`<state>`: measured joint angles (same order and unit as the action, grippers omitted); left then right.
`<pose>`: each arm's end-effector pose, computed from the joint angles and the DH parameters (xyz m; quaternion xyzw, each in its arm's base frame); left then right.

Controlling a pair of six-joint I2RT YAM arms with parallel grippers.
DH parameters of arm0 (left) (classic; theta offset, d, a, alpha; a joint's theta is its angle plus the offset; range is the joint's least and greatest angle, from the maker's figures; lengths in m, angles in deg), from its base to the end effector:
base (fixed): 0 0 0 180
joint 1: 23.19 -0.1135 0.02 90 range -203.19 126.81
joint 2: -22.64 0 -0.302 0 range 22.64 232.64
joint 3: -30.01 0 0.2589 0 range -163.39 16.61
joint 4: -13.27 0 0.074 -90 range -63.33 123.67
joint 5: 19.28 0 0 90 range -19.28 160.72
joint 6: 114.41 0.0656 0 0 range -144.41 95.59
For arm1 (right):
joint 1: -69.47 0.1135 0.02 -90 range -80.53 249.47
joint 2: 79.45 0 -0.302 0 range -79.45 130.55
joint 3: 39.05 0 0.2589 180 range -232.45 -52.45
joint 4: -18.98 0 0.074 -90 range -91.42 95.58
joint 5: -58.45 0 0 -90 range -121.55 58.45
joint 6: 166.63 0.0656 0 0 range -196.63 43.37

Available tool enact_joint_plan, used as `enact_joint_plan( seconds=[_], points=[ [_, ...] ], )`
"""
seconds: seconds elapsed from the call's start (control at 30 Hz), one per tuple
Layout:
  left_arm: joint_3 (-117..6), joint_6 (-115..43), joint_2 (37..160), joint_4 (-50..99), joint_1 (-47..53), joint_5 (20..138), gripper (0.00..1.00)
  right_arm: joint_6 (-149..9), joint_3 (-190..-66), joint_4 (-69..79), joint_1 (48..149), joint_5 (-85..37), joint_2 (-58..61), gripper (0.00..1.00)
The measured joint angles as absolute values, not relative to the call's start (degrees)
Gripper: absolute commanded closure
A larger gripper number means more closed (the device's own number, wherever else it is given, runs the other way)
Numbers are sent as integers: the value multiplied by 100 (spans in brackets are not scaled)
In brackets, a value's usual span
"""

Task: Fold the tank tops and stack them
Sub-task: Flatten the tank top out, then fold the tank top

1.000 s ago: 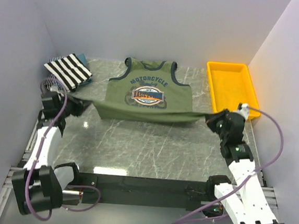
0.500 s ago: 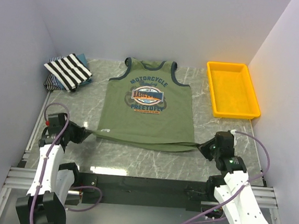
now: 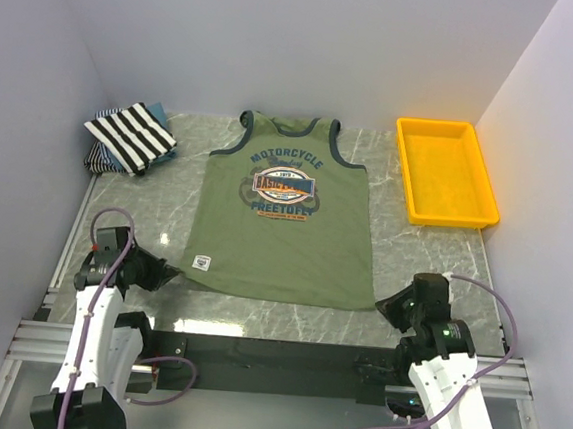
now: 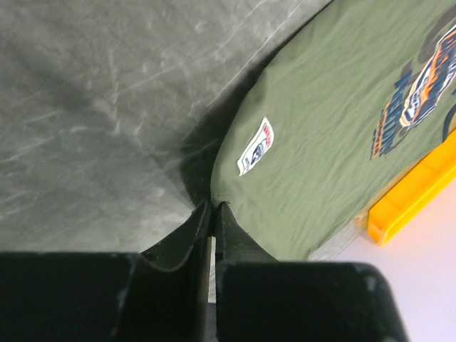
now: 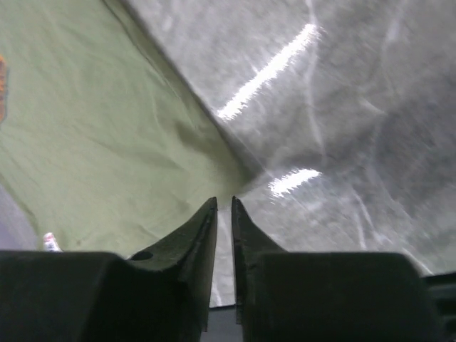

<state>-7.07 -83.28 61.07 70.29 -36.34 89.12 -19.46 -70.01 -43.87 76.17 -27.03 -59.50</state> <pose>0.1154 0.0057 0.1791 -0.5231 0.7939 -0.2463 0.1881 0.0753 0.0140 0.1564 0.3909 0.8597 0.2044 0.2575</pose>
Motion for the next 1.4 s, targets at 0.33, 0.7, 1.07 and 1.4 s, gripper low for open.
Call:
enact_joint_plan(
  seconds=[0.33,0.7,1.07,1.4],
  points=[
    [-821,-8094,6048,7374,-3391,9034,63,-2121,-7145,-4875,7617,-2738,-6051,65],
    [-1750,-7758,6090,7947,-3133,8700,42,-2573,-8092,-4191,8201,-2793,-4908,66],
    [-4005,-7587,8929,5518,-3105,8634,50,-2617,-11267,-2595,12135,-4157,-569,69],
    [-7373,-6057,12907,5204,-2993,8898,43,-3212,-14845,-2062,13671,-4393,3319,71]
  ],
)
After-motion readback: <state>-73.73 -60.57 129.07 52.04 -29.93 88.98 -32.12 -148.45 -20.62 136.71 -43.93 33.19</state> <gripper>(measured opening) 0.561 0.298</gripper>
